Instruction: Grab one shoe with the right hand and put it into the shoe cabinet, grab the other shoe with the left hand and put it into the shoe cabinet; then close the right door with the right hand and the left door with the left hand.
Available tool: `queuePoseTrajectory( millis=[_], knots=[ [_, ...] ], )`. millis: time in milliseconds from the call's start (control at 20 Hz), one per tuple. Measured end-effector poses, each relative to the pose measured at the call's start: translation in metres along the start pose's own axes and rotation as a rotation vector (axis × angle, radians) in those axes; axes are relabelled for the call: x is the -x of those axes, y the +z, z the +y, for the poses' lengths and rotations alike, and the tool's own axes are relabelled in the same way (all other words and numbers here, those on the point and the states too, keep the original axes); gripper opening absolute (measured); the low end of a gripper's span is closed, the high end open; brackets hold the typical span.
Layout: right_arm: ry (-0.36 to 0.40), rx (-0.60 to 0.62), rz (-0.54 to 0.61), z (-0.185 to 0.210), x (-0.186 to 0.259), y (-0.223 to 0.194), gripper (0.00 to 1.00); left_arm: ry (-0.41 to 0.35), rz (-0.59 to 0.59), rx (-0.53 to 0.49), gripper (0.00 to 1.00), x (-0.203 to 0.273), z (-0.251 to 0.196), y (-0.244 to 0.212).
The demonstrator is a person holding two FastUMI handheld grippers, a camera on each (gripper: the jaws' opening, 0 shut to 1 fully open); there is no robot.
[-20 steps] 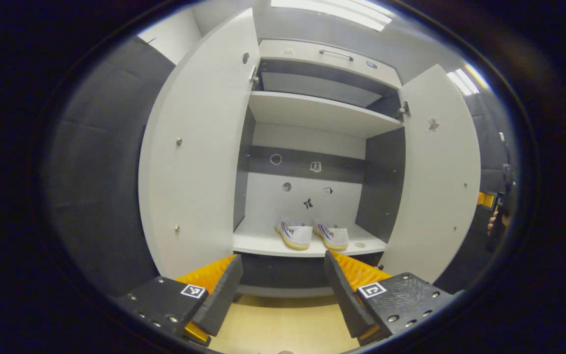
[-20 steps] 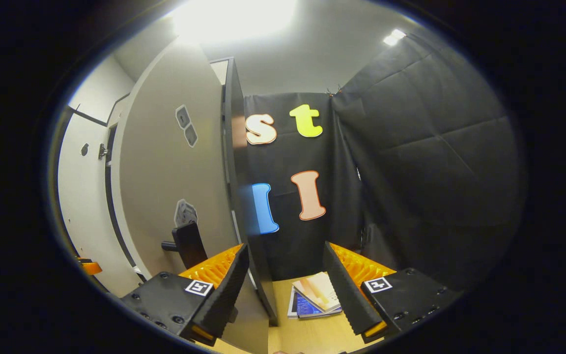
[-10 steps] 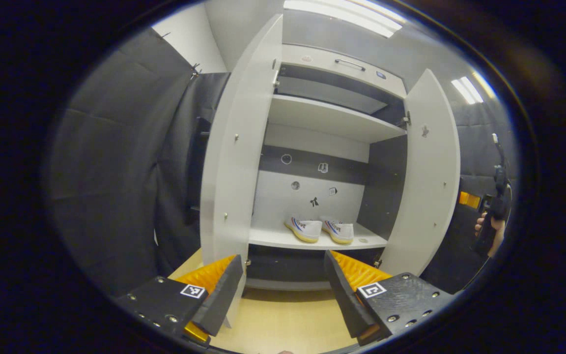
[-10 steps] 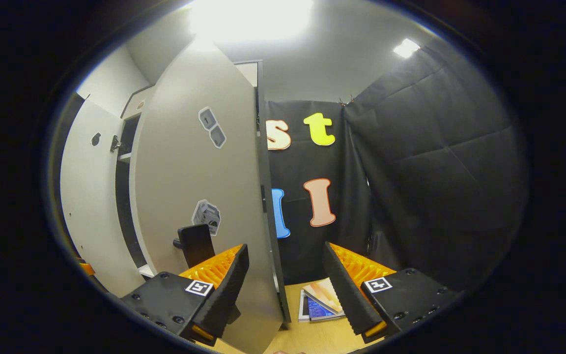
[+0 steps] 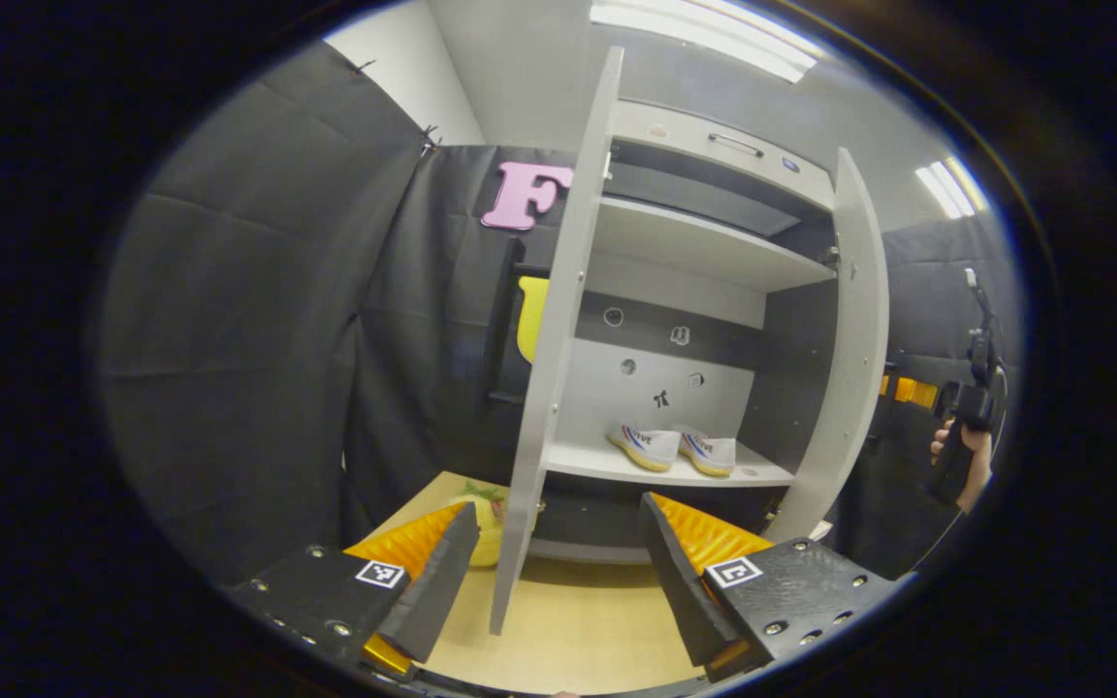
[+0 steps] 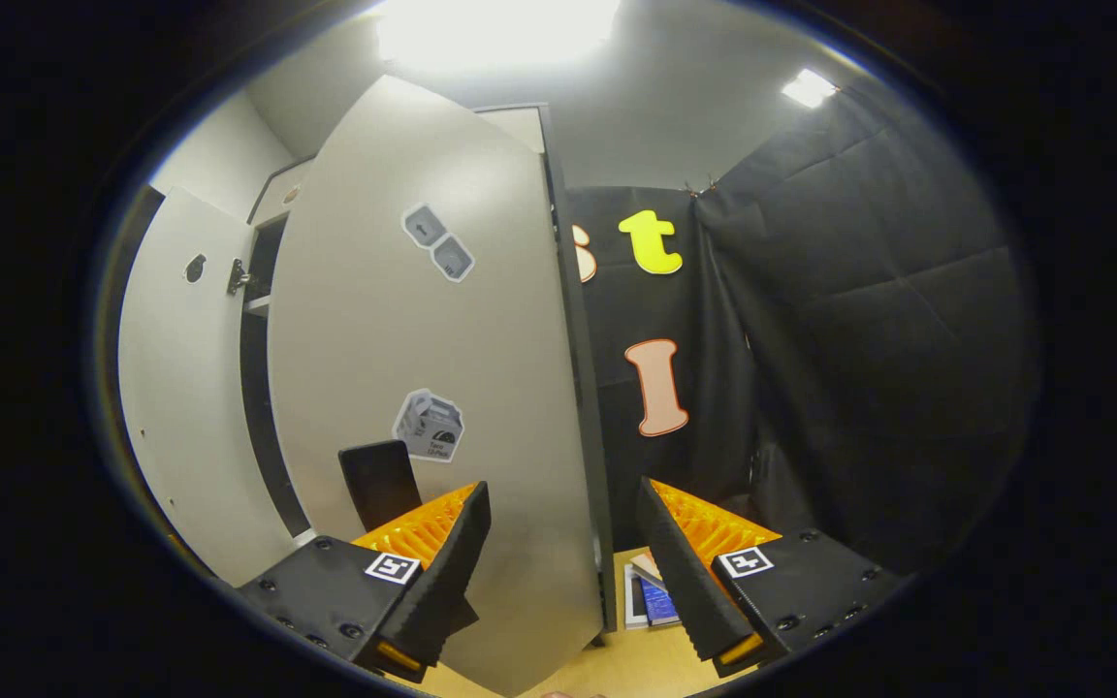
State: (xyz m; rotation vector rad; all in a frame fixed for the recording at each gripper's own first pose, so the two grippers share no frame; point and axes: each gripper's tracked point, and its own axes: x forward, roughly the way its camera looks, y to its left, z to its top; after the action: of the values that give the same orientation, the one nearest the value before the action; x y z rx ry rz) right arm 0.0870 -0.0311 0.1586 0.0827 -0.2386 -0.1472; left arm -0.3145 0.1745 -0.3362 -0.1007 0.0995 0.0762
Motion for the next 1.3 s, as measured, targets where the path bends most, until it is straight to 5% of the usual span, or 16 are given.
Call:
queuePoseTrajectory(
  millis=[600, 1000, 1300],
  knots=[
    [-0.11, -0.041, 0.022, -0.023, 0.034, -0.017, 0.97, 0.074, -0.026, -0.041, 0.96, 0.023, 0.052, 0.011],
    [-0.161, -0.036, 0.027, -0.033, 0.059, -0.027, 0.97, 0.088, -0.065, -0.063, 0.96, 0.002, 0.087, 0.037],
    [-0.179, -0.034, 0.06, -0.037, 0.076, -0.041, 0.97, 0.124, -0.119, -0.173, 0.94, -0.03, 0.115, 0.074]
  ],
)
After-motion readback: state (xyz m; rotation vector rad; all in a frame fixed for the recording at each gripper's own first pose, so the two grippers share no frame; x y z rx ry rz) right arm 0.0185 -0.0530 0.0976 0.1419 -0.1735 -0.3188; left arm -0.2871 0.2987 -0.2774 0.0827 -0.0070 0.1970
